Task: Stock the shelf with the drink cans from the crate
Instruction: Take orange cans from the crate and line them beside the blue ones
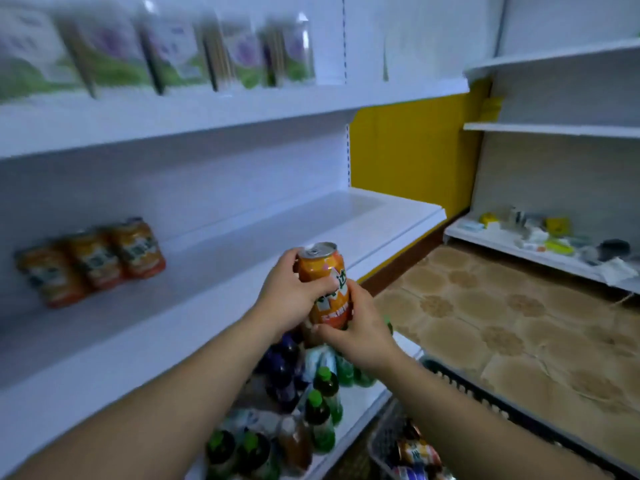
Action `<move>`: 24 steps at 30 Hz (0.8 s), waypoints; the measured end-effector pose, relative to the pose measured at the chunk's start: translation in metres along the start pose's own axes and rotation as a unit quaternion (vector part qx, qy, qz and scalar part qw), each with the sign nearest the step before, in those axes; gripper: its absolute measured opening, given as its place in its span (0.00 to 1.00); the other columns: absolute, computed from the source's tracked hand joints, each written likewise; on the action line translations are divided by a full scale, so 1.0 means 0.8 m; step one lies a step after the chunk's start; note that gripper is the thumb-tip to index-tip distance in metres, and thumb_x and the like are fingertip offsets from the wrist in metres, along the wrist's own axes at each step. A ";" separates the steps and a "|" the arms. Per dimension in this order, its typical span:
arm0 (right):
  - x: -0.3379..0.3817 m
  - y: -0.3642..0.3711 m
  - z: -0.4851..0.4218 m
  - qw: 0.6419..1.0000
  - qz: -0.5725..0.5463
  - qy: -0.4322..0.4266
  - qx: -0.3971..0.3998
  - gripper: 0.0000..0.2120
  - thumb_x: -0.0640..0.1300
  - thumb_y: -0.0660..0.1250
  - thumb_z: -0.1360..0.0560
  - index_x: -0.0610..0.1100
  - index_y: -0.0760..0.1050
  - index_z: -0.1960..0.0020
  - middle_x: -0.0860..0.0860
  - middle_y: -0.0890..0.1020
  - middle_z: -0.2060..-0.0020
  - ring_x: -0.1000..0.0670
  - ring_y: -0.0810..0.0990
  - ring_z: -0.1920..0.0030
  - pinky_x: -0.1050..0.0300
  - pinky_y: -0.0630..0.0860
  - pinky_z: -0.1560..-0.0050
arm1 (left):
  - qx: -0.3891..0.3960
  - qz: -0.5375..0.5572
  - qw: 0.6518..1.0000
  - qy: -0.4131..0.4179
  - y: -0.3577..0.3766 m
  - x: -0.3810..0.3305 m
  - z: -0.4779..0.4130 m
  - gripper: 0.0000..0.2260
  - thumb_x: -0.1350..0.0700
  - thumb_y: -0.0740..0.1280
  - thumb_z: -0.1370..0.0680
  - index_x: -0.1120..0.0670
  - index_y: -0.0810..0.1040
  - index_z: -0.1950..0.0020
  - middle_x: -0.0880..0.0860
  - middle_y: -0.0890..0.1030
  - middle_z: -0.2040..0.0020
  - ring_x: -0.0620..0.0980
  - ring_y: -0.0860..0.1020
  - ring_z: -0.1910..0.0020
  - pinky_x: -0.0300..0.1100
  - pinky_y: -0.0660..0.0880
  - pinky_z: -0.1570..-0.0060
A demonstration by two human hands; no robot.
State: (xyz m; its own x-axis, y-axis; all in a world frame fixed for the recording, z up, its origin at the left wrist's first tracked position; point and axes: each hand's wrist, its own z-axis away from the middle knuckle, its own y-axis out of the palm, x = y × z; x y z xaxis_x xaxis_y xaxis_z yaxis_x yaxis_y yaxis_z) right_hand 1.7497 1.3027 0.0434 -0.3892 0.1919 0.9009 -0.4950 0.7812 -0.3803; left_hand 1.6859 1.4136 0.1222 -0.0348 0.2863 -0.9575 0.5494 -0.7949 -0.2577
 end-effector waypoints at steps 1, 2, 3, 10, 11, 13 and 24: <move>0.027 0.012 -0.006 0.999 0.003 -0.029 0.018 0.33 0.52 0.76 0.39 0.57 0.69 0.37 0.53 0.78 0.45 0.54 0.80 0.47 0.50 0.79 0.48 | -0.017 -0.004 1.000 0.008 -0.028 -0.011 0.006 0.20 0.61 0.75 0.31 0.47 0.72 0.45 0.44 0.79 0.52 0.39 0.78 0.56 0.39 0.78 0.57; 0.049 0.026 -0.012 0.998 0.014 -0.048 0.045 0.34 0.50 0.76 0.39 0.57 0.69 0.35 0.53 0.78 0.44 0.55 0.80 0.46 0.52 0.79 0.47 | -0.037 -0.009 0.999 0.017 -0.057 -0.020 0.013 0.20 0.62 0.75 0.30 0.48 0.72 0.44 0.43 0.78 0.53 0.38 0.77 0.56 0.39 0.77 0.56; 0.069 0.041 -0.018 0.995 0.031 -0.061 0.077 0.36 0.50 0.76 0.38 0.56 0.67 0.33 0.54 0.76 0.42 0.55 0.78 0.44 0.54 0.76 0.45 | -0.056 -0.016 0.998 0.022 -0.086 -0.026 0.019 0.20 0.61 0.75 0.30 0.49 0.71 0.43 0.42 0.78 0.53 0.38 0.77 0.55 0.40 0.77 0.54; 0.138 0.150 -0.053 0.937 0.281 -0.064 0.198 0.39 0.65 0.64 0.27 0.51 0.54 0.22 0.47 0.62 0.26 0.44 0.63 0.28 0.49 0.63 0.30 | -0.166 -0.081 0.983 -0.014 -0.247 -0.013 0.064 0.23 0.60 0.75 0.30 0.49 0.71 0.39 0.48 0.79 0.44 0.48 0.77 0.45 0.48 0.74 0.42; 0.142 0.162 -0.058 0.926 0.312 -0.061 0.202 0.38 0.67 0.61 0.26 0.51 0.55 0.23 0.47 0.62 0.25 0.44 0.62 0.27 0.47 0.62 0.29 | -0.172 -0.083 0.981 -0.017 -0.261 -0.005 0.069 0.24 0.61 0.75 0.30 0.49 0.70 0.38 0.48 0.78 0.43 0.49 0.77 0.44 0.47 0.73 0.42; 0.147 0.182 -0.065 0.904 0.368 -0.057 0.209 0.37 0.69 0.55 0.26 0.52 0.57 0.24 0.48 0.62 0.25 0.44 0.60 0.27 0.42 0.58 0.28 | -0.177 -0.086 0.980 -0.029 -0.282 0.008 0.079 0.29 0.62 0.75 0.30 0.49 0.68 0.34 0.48 0.77 0.43 0.50 0.77 0.43 0.47 0.73 0.42; 0.130 0.192 -0.108 0.835 0.486 -0.072 0.248 0.41 0.77 0.43 0.30 0.58 0.48 0.22 0.49 0.49 0.21 0.42 0.47 0.22 0.35 0.47 0.27 | -0.165 -0.107 0.980 0.017 -0.300 0.059 0.032 0.30 0.61 0.71 0.26 0.39 0.62 0.33 0.46 0.70 0.35 0.49 0.72 0.37 0.46 0.71 0.38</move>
State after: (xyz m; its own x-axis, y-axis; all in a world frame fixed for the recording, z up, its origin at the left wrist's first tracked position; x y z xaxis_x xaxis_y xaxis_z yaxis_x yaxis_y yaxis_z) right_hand 1.7003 1.4937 0.0970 -0.8660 0.4910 0.0952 -0.1382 -0.0521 -0.9890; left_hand 1.5308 1.6040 0.1353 -0.1538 0.4507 -0.8793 0.7735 -0.4989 -0.3910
